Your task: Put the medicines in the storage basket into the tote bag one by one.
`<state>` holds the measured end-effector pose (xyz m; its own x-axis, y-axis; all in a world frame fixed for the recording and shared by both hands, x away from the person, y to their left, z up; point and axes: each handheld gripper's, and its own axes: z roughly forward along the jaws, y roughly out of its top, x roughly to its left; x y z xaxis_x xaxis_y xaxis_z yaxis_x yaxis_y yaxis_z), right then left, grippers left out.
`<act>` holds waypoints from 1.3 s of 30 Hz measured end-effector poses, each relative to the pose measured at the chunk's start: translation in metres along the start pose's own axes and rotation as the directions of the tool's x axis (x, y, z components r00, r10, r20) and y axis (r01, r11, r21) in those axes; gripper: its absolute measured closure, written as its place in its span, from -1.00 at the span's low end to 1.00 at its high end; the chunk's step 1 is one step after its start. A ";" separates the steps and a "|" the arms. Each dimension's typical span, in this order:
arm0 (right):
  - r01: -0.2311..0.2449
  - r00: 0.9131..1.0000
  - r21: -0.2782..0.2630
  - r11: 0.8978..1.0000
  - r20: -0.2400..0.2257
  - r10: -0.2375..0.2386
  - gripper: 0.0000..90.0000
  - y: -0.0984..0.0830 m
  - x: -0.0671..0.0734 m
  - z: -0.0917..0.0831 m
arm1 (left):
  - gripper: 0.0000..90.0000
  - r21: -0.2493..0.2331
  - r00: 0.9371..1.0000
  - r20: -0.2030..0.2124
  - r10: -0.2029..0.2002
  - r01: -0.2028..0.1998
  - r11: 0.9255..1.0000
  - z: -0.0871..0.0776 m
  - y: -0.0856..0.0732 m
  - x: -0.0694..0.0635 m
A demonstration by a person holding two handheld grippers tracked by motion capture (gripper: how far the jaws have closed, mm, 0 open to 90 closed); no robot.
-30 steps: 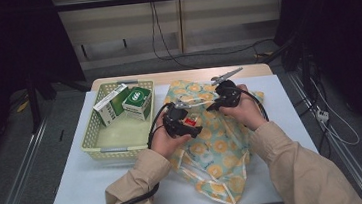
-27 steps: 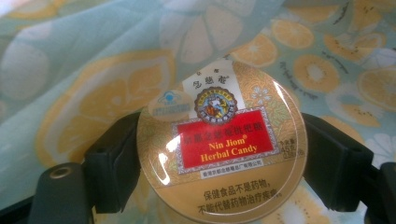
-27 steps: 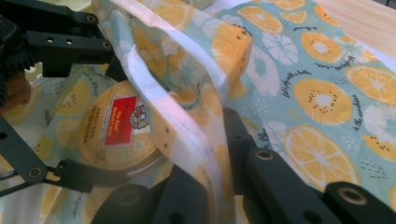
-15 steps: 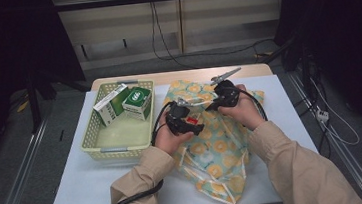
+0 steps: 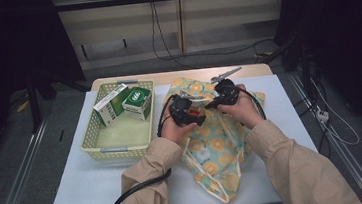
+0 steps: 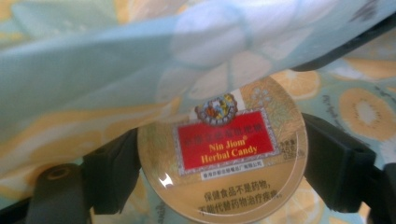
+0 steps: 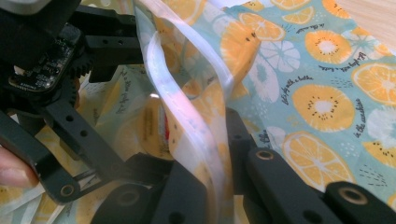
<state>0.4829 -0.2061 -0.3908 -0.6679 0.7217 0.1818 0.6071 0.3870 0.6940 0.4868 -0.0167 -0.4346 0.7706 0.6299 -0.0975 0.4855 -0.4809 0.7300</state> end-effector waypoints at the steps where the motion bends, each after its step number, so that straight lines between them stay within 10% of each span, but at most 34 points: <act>1: -0.002 1.000 -0.003 1.000 0.001 0.002 0.97 0.000 -0.001 0.000 | -0.61 -0.007 1.000 0.004 -0.004 0.004 1.000 -0.001 -0.001 -0.001; 19: 0.002 1.000 0.008 1.000 0.010 -0.002 0.97 -0.003 0.004 -0.001 | -0.68 0.019 0.994 0.076 0.078 -0.080 0.997 -0.072 -0.009 -0.028; 39: 0.005 1.000 0.006 1.000 0.007 -0.005 0.97 -0.006 0.009 -0.004 | -0.75 -0.007 0.999 0.031 0.034 -0.033 0.999 -0.135 -0.017 0.025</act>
<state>0.4713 -0.2046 -0.3907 -0.6675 0.7241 0.1735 0.6068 0.3939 0.6904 0.4423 0.0894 -0.3584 0.7987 0.5944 -0.0936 0.4566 -0.4974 0.7376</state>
